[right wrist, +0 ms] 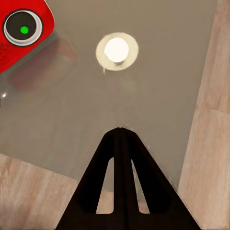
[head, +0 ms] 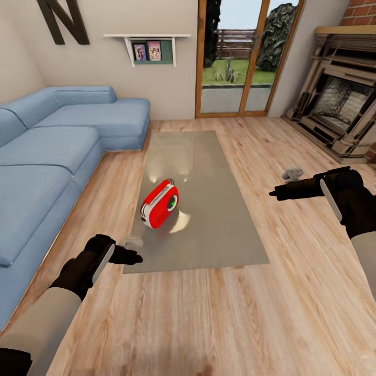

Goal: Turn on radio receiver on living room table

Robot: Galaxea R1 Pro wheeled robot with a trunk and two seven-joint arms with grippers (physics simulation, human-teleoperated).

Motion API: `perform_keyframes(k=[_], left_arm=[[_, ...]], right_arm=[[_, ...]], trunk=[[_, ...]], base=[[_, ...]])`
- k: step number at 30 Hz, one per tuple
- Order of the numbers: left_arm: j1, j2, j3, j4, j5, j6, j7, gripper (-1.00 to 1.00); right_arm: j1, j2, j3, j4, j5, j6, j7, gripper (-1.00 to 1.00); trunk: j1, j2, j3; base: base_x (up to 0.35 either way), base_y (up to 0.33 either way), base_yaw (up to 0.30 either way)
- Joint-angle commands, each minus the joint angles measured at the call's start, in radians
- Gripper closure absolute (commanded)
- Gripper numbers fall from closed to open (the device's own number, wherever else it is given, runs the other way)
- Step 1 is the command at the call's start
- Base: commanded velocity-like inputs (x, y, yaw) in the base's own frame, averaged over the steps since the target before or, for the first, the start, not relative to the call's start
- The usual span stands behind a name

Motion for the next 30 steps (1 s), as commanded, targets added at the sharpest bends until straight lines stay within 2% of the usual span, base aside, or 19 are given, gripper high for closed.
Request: perform_keyframes(k=[1, 9, 13, 17, 21, 22, 23, 24, 26, 30], left_arm=[[0.0, 0.0, 0.0, 0.0, 0.0, 0.0, 0.0, -1.0], [0.0, 0.0, 0.0, 0.0, 0.0, 0.0, 0.0, -1.0], [0.0, 0.0, 0.0, 0.002, 0.0, 0.0, 0.0, -1.0], [0.0, 0.0, 0.0, 0.024, 0.0, -0.002, -0.001, -1.0], [0.0, 0.001, 0.0, 0.057, 0.0, -0.004, -0.001, -1.0], [0.0, 0.001, 0.0, 0.066, 0.0, -0.005, -0.002, -1.0], [0.0, 0.0, 0.0, 0.107, 0.0, -0.008, -0.005, -1.0], [0.0, 0.0, 0.0, 0.124, 0.0, -0.01, -0.006, -1.0], [0.0, 0.0, 0.0, 0.154, 0.0, -0.019, -0.007, -1.0], [0.0, 0.0, 0.0, 0.231, 0.001, -0.078, -0.008, -1.0]], right_arm=[[0.0, 0.0, 0.0, 0.0, 0.0, 0.0, 0.0, 1.0], [0.0, 0.0, 0.0, 0.0, 0.0, 0.0, 0.0, 1.0], [0.0, 0.0, 0.0, 0.008, 0.001, -0.001, -0.001, 1.0], [0.001, 0.0, 0.0, 0.053, 0.001, -0.004, -0.001, 1.0], [0.002, 0.0, 0.0, 0.138, 0.002, -0.013, -0.002, 1.0], [0.002, 0.0, 0.0, 0.165, 0.002, -0.026, -0.002, 1.0], [0.002, 0.001, 0.001, 0.284, 0.003, -0.117, -0.002, 1.0], [0.002, 0.001, 0.001, 0.33, 0.003, -0.158, -0.004, 1.0], [0.002, 0.001, 0.002, 0.397, 0.003, -0.215, -0.011, 1.0], [0.002, 0.002, 0.003, 0.525, 0.003, -0.311, -0.039, 1.0]], trunk=[[0.0, 0.0, 0.0], [0.0, 0.0, 0.0], [0.0, 0.0, 0.0], [0.0, 0.0, 0.0], [0.0, 0.0, 0.0], [0.0, 0.0, 0.0], [0.0, 0.0, 0.0], [0.0, 0.0, 0.0], [0.0, 0.0, 0.0], [0.0, 0.0, 0.0]], base=[[-0.336, 0.0, 0.0], [-0.333, 0.0, 0.0], [-0.11, 0.0, 0.0], [-0.021, 0.0, 0.0], [-0.001, 0.0, 0.0], [0.0, 0.0, 0.0], [0.0, 0.0, 0.0], [0.0, 0.0, 0.0], [0.0, 0.0, 0.0], [0.0, 0.0, 0.0]])
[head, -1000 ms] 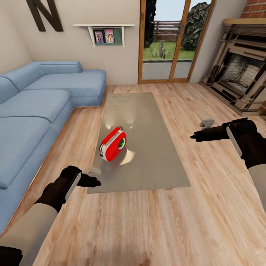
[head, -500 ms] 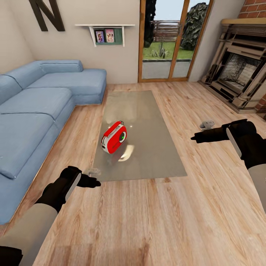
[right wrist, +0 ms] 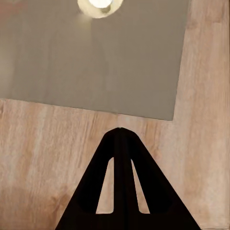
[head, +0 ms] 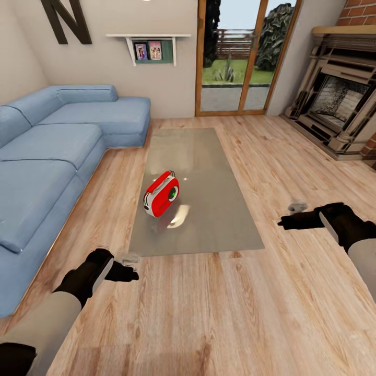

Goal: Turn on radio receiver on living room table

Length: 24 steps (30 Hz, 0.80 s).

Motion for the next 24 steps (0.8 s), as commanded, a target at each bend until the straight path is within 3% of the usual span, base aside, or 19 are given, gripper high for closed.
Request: perform_keyframes(k=[1, 5, 6, 13, 14, 15, 20, 21, 24], left_arm=[[0.0, 0.0, 0.0, 0.064, 0.001, -0.053, -0.001, -1.0], [0.0, 0.012, 0.001, 0.18, 0.001, -0.119, -0.001, -1.0], [0.0, 0.017, 0.001, 0.288, 0.002, -0.234, -0.002, -1.0], [0.001, 0.02, 0.001, 0.467, 0.003, -0.368, -0.003, -1.0], [0.001, 0.02, 0.001, 0.544, 0.004, -0.451, -0.003, -1.0], [0.001, 0.02, 0.001, 0.577, 0.004, -0.486, -0.003, -1.0], [0.002, 0.023, 0.002, 0.702, 0.005, -0.6, -0.006, -1.0], [0.019, 0.031, 0.003, 0.735, 0.006, -0.648, -0.013, -1.0], [0.05, 0.041, 0.003, 0.745, 0.006, -0.679, -0.031, -1.0]], right_arm=[[0.0, 0.005, 0.0, 0.113, -0.001, -0.091, -0.012, 1.0], [0.0, 0.012, 0.0, 0.311, 0.001, -0.271, -0.028, 1.0], [0.006, 0.016, 0.0, 0.426, 0.001, -0.397, -0.05, 1.0], [0.154, 0.018, 0.0, 0.464, 0.003, -0.48, -0.065, 1.0], [0.216, 0.019, 0.0, 0.465, 0.003, -0.521, -0.066, 1.0], [0.246, 0.02, 0.0, 0.466, 0.003, -0.539, -0.066, 1.0], [0.374, 0.025, 0.0, 0.466, 0.0, -0.6, -0.067, 1.0], [0.446, 0.046, 0.0, 0.466, 0.0, -0.634, -0.078, 1.0], [0.508, 0.078, 0.0, 0.467, -0.002, -0.661, -0.12, 1.0]], trunk=[[0.0, 0.0, 0.0], [0.0, 0.0, 0.0], [0.0, 0.0, 0.0], [0.0, 0.0, 0.0], [0.0, 0.0, 0.0], [0.0, 0.0, 0.0], [0.0, 0.0, 0.0], [0.0, 0.0, 0.0], [0.0, 0.0, 0.0]], base=[[0.0, 0.0, 0.0], [0.0, 0.0, 0.0], [0.0, 0.0, 0.0], [0.0, 0.0, 0.0], [0.0, 0.0, 0.0], [0.0, 0.0, 0.0], [0.0, 0.0, 0.0], [0.0, 0.0, 0.0], [0.0, 0.0, 0.0]])
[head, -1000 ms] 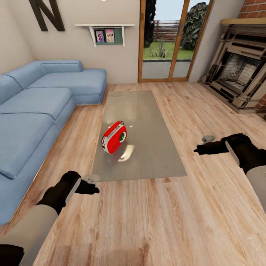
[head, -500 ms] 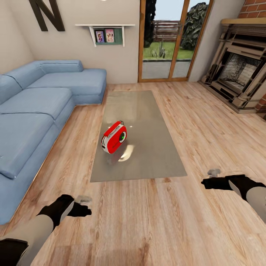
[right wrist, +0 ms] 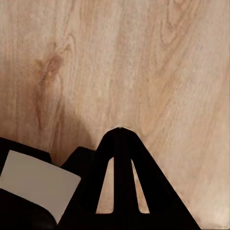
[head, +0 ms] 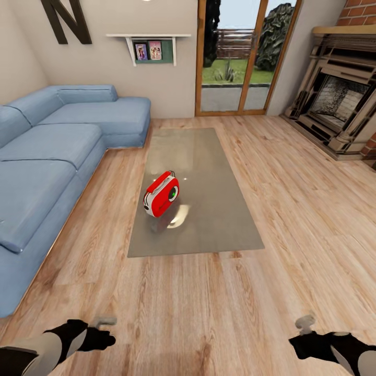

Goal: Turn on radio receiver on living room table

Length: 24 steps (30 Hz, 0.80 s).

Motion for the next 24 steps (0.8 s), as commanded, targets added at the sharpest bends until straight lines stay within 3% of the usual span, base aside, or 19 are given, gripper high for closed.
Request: perform_keyframes(k=[1, 4, 5, 8, 19, 24], left_arm=[[0.012, 0.006, 0.001, 0.002, 0.0, -0.009, -0.008, -1.0], [0.047, 0.022, 0.001, 0.004, 0.0, -0.025, -0.032, -1.0], [0.087, 0.035, 0.001, 0.004, 0.001, -0.049, -0.052, -1.0], [0.124, 0.046, 0.001, 0.005, 0.001, -0.069, -0.057, -1.0], [0.144, 0.051, 0.001, 0.006, 0.001, -0.073, -0.054, -1.0], [0.195, 0.044, 0.0, 0.007, -0.002, -0.07, -0.051, -1.0]], right_arm=[[0.022, 0.014, -0.004, 0.0, -0.002, -0.007, -0.025, 1.0], [0.064, 0.04, -0.004, 0.001, -0.002, -0.014, -0.098, 1.0], [0.1, 0.069, -0.005, 0.001, -0.003, -0.016, -0.16, 1.0], [0.125, 0.088, -0.005, 0.001, -0.003, -0.016, -0.182, 1.0], [0.134, 0.1, -0.005, 0.001, -0.003, -0.003, -0.191, 1.0], [0.134, 0.105, -0.006, 0.0, -0.01, 0.034, -0.19, 1.0]], trunk=[[0.0, 0.0, 0.0], [0.0, 0.0, 0.0], [0.0, 0.0, 0.0], [0.0, 0.0, 0.0], [0.0, 0.0, 0.001], [0.0, 0.0, 0.008]], base=[[0.0, 0.0, 0.0], [0.0, 0.0, 0.0], [0.0, 0.0, 0.0], [0.0, 0.0, 0.0], [0.0, 0.0, 0.0], [0.0, 0.0, -0.059]])
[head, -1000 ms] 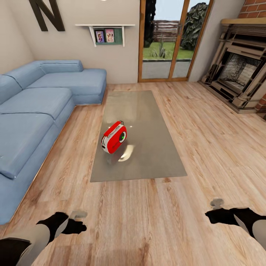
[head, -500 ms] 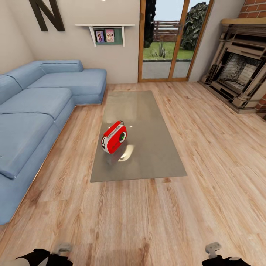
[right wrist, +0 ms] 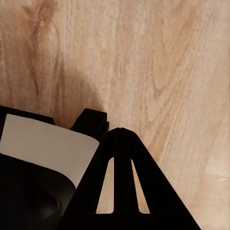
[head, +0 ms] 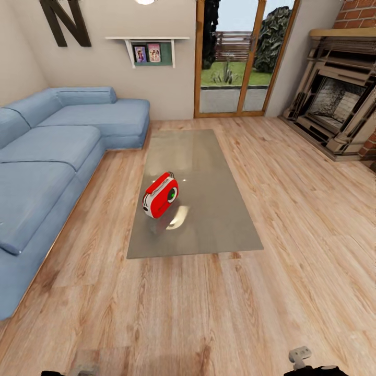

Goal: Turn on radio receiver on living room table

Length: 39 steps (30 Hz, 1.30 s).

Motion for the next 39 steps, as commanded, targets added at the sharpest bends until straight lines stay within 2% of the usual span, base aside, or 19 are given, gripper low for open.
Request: perform_keyframes(k=[1, 3, 6, 7, 9, 12, 23, 39], left_arm=[[0.012, -0.001, 0.001, 0.0, 0.0, 0.0, 0.0, -1.0], [0.025, -0.001, 0.0, 0.0, -0.001, -0.001, 0.0, -1.0], [0.075, -0.011, 0.0, 0.0, -0.002, -0.005, 0.001, -1.0], [0.113, -0.052, -0.001, 0.0, -0.001, -0.006, 0.001, -1.0], [0.121, -0.072, -0.001, 0.0, -0.001, -0.002, 0.001, -1.0], [0.137, -0.087, 0.0, 0.0, -0.001, -0.005, 0.001, -1.0], [0.14, -0.093, 0.0, -0.001, -0.002, -0.007, 0.001, -1.0], [0.14, -0.092, 0.0, -0.001, 0.0, -0.008, 0.001, -1.0]], right_arm=[[0.0, 0.0, 0.0, 0.0, 0.0, 0.001, 0.0, 1.0], [0.0, 0.001, 0.0, -0.001, -0.001, 0.001, 0.0, 1.0], [0.0, 0.009, 0.0, 0.0, -0.001, 0.002, -0.001, 1.0], [0.0, 0.026, 0.0, -0.001, -0.001, 0.002, -0.002, 1.0], [0.0, 0.033, -0.001, -0.001, -0.001, 0.002, -0.002, 1.0], [0.0, 0.038, -0.001, -0.001, -0.001, 0.002, -0.002, 1.0], [0.0, 0.051, -0.001, -0.001, -0.001, 0.002, -0.001, 1.0], [0.0, 0.05, -0.002, -0.001, -0.001, 0.001, -0.003, 1.0]], trunk=[[0.0, 0.0, 0.002], [0.0, 0.0, 0.005], [0.0, 0.0, 0.01], [0.0, 0.0, 0.011], [0.0, 0.0, 0.014], [0.0, 0.0, 0.019], [0.0, 0.0, 0.037], [0.0, 0.0, 0.047]], base=[[0.0, 0.0, -0.081], [0.0, 0.0, -0.083], [0.0, 0.0, -0.085], [0.0, 0.0, -0.086], [0.0, 0.0, -0.087], [0.0, 0.0, -0.087], [0.0, 0.0, -0.086], [0.0, 0.0, -0.011]])
